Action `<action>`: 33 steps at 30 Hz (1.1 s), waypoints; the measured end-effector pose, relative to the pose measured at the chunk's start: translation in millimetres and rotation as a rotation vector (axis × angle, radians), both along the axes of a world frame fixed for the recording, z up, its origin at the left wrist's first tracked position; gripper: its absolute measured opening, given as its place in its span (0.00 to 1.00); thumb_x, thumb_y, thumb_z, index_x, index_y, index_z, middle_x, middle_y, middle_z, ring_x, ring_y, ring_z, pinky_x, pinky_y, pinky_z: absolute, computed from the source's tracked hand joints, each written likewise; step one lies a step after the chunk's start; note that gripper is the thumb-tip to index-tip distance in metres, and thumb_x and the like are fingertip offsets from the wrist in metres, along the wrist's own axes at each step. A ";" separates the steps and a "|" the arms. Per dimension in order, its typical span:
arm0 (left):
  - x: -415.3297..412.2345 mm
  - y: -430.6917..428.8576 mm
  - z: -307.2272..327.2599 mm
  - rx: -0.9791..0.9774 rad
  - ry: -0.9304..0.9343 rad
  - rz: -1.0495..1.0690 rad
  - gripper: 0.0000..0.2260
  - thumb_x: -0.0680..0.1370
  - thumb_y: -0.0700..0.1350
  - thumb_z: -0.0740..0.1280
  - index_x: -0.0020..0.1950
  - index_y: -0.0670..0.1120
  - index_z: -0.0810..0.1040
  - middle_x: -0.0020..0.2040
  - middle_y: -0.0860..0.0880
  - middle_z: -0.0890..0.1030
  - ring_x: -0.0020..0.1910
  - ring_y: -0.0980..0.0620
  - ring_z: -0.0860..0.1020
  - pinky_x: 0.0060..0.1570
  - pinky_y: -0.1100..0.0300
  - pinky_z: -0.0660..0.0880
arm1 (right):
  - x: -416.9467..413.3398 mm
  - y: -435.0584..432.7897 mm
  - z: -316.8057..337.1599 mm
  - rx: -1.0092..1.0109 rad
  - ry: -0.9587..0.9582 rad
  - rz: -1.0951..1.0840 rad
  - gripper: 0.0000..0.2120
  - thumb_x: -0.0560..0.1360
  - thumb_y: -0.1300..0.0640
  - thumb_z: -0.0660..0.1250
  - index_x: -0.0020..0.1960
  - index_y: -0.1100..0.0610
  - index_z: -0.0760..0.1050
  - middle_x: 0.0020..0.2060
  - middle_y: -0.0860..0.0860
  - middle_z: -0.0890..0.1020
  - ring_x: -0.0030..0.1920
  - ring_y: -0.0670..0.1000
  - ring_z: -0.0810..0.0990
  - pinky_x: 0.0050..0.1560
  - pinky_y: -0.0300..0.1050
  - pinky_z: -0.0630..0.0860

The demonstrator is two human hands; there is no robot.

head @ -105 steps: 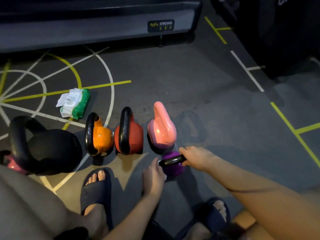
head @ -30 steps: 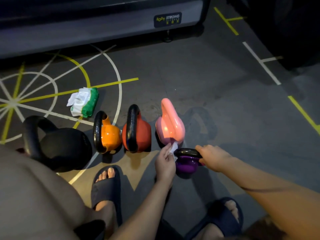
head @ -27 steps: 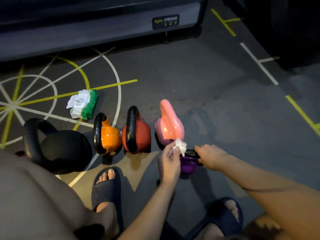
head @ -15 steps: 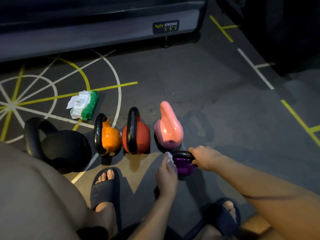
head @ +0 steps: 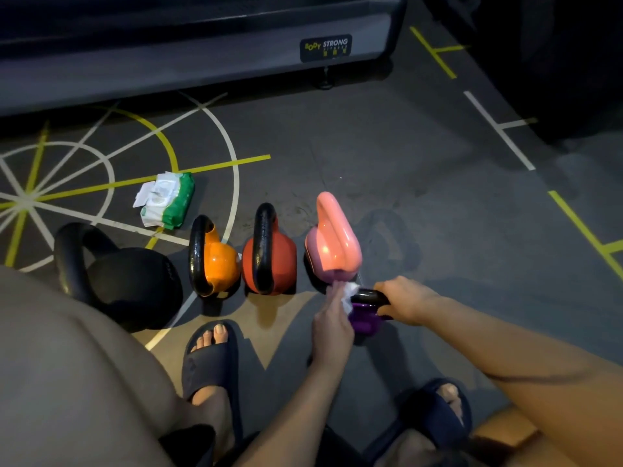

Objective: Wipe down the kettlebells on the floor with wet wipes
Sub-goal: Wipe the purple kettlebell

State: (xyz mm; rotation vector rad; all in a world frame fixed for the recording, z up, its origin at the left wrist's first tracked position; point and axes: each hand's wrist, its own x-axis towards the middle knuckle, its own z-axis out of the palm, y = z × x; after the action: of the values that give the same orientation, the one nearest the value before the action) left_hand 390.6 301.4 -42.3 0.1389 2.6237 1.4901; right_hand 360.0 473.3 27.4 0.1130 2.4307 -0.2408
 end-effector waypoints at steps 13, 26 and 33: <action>0.3 -8.1 -21.2 0.038 -0.326 0.088 0.19 0.81 0.36 0.59 0.70 0.46 0.77 0.58 0.46 0.84 0.60 0.42 0.80 0.51 0.57 0.72 | 21.8 24.0 -4.5 -0.131 0.056 -0.206 0.17 0.72 0.43 0.74 0.51 0.56 0.80 0.43 0.54 0.83 0.46 0.54 0.79 0.44 0.45 0.72; -2.3 19.4 -36.2 0.010 0.350 -0.081 0.17 0.85 0.43 0.59 0.71 0.41 0.77 0.74 0.44 0.73 0.76 0.49 0.68 0.75 0.53 0.65 | 23.7 30.9 -13.6 -0.175 0.105 -0.138 0.12 0.76 0.44 0.71 0.55 0.50 0.81 0.44 0.50 0.84 0.46 0.51 0.80 0.49 0.46 0.75; -19.0 13.7 -48.8 0.482 -0.640 0.461 0.22 0.76 0.63 0.59 0.58 0.51 0.82 0.51 0.47 0.86 0.52 0.41 0.82 0.55 0.51 0.76 | 21.1 35.7 -19.5 -0.227 0.084 -0.122 0.11 0.75 0.45 0.71 0.54 0.49 0.81 0.41 0.49 0.84 0.44 0.51 0.80 0.49 0.48 0.76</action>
State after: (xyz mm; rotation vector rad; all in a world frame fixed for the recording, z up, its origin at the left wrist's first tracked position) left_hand 371.6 315.1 -91.1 -0.8093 1.8243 1.8711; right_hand 381.1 509.1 7.9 0.1518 2.4630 -0.5847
